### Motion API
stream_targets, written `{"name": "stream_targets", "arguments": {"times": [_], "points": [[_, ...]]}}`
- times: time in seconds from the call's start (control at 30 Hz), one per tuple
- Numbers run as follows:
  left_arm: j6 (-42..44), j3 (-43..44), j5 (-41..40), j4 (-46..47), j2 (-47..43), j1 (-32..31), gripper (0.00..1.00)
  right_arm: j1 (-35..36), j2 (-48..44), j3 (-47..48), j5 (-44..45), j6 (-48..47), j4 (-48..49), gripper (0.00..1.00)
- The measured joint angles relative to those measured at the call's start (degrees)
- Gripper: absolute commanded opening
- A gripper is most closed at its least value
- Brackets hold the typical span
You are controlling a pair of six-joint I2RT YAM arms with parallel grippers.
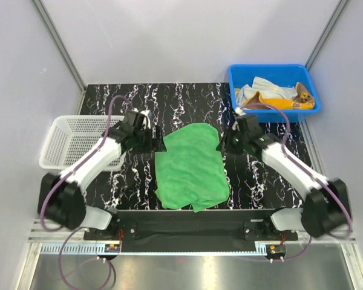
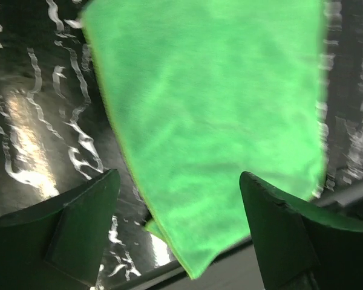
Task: Fold and stack the towels
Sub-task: Move the towel to the center of the board, then flatten out the crumpled towel
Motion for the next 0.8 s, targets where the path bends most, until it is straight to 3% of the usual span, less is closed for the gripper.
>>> {"name": "stream_targets", "arguments": {"times": [0.13,0.37,0.67,0.73,0.8], "points": [[0.61,10.36,-4.81,-0.07,14.25,0.61,0.8,0.0,18.58,13.64,4.74,-4.57,1.81,0.4],[0.59,22.23,-10.01,-0.52,27.26,2.01,0.75,-0.04,44.94,39.74,11.13,-13.29,-0.63,0.45],[0.55,24.15,-9.57,-0.83,37.38,2.67,0.7,-0.24,54.53,49.18,14.4,-17.68,-7.67,0.47],[0.57,24.3,-8.09,-0.59,38.77,2.67,0.68,-0.31,54.88,49.18,14.47,-17.73,-8.76,0.42],[-0.04,25.2,-6.45,-0.52,39.17,2.67,0.37,-0.42,55.08,49.16,14.53,-17.75,-9.55,0.33]]}}
